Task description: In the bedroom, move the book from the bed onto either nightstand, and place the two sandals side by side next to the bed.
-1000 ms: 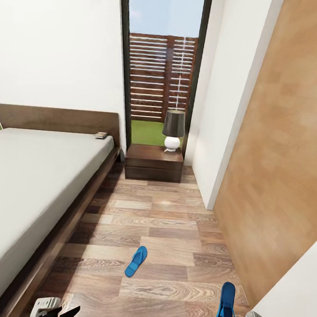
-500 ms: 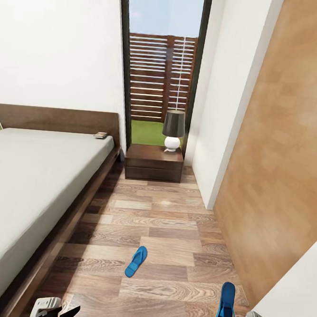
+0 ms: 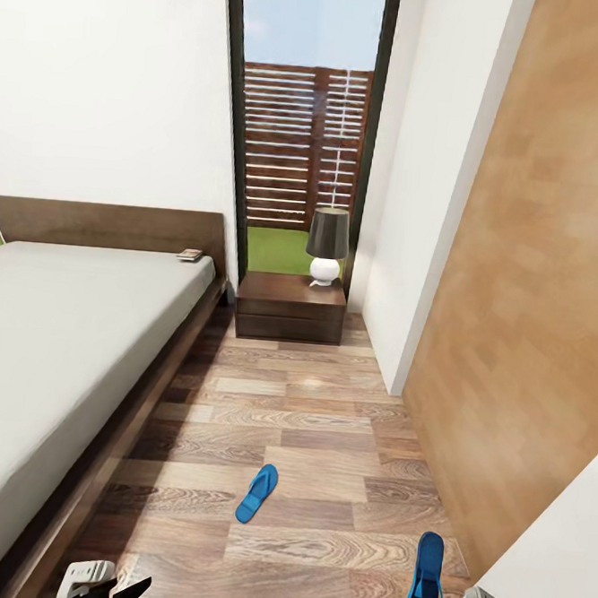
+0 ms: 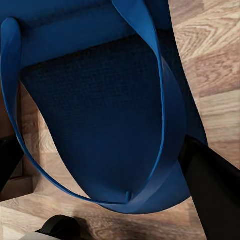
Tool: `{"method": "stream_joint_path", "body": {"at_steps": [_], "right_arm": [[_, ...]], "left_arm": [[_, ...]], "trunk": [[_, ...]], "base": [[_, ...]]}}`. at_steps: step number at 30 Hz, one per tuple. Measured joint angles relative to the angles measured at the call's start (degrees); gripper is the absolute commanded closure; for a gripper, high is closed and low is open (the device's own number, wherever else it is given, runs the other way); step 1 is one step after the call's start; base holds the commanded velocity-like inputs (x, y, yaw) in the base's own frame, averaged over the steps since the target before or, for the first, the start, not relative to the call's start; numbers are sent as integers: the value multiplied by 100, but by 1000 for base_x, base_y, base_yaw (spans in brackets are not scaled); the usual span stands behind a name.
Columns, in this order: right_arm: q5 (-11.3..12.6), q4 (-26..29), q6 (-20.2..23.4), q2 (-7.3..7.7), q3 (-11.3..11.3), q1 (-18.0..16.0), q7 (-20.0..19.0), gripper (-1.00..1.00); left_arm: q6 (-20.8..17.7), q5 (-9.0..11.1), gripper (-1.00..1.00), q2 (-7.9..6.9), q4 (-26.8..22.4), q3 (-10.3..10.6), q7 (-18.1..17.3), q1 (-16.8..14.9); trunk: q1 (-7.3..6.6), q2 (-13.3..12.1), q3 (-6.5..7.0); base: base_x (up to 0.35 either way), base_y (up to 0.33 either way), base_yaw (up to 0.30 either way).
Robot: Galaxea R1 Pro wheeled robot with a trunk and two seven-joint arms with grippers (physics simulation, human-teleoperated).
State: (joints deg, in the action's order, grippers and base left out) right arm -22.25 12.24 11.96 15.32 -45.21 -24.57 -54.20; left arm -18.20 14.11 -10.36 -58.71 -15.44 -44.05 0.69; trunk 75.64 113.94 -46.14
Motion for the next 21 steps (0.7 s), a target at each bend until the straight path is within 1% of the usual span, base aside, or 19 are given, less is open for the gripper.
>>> {"method": "stream_joint_path", "body": {"at_steps": [5,11,21], "right_arm": [[0,0,0,0,0,0,0,100],[-1,0,0,0,-1,0,0,100],[-1,0,8,0,0,0,-9,100]], "left_arm": [[2,0,-100,0,-3,0,-11,0],[-5,0,-100,0,-4,0,-10,0],[-3,0,-100,0,-4,0,-16,0]], "trunk": [[0,0,0],[-2,0,0],[0,0,0]], "base": [[23,0,0],[212,0,0],[25,0,0]]}}
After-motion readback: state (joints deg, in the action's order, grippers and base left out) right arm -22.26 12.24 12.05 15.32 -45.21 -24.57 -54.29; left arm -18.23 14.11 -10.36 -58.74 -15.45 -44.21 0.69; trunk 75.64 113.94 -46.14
